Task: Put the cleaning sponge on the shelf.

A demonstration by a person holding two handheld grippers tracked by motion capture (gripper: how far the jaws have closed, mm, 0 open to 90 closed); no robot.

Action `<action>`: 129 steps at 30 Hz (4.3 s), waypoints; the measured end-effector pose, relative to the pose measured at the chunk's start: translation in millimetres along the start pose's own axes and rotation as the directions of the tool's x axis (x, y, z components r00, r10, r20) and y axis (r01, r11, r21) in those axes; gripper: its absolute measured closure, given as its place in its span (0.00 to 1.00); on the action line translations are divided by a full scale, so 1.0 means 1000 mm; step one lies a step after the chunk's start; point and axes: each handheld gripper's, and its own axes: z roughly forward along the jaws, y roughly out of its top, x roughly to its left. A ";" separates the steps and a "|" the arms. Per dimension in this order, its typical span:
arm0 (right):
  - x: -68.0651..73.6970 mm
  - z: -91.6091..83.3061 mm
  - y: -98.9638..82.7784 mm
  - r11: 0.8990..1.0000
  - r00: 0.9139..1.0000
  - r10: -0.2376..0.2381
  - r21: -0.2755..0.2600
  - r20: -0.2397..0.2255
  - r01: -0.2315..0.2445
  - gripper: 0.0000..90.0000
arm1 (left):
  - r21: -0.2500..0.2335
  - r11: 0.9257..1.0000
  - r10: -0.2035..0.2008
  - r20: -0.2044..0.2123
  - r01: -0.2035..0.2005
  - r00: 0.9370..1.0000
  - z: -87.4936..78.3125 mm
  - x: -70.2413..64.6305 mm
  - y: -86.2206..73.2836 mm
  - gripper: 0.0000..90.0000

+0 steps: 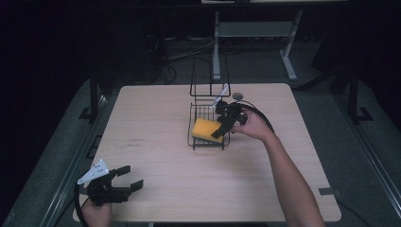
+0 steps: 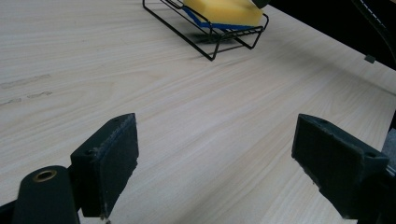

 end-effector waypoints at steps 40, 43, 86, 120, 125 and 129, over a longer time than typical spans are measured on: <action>-0.006 -0.020 -0.035 0.992 0.996 0.085 -0.089 0.009 -0.084 0.19 | 0.007 1.000 0.005 0.007 -0.005 1.000 0.005 0.000 0.003 0.16; -0.007 -0.021 -0.040 0.992 0.996 0.093 -0.087 0.013 -0.091 0.19 | 0.007 1.000 0.005 0.006 -0.005 1.000 0.006 0.000 0.003 0.16; 0.004 -0.043 -0.124 0.980 0.978 0.194 -0.053 0.076 -0.190 0.19 | 0.021 1.000 0.018 0.014 -0.018 1.000 0.008 -0.005 0.003 0.16; 0.024 -0.037 -0.157 0.981 0.978 0.196 -0.022 0.076 -0.195 0.19 | 0.025 0.999 0.021 0.013 -0.022 1.000 0.010 -0.006 0.003 0.16; 0.029 -0.035 -0.161 0.981 0.979 0.193 -0.027 0.068 -0.192 0.20 | 0.025 0.999 0.021 0.013 -0.021 1.000 0.010 -0.006 0.003 0.16; 0.032 -0.034 -0.162 0.982 0.980 0.189 -0.023 0.070 -0.188 0.20 | 0.027 0.999 0.023 0.013 -0.023 1.000 0.010 -0.006 0.003 0.16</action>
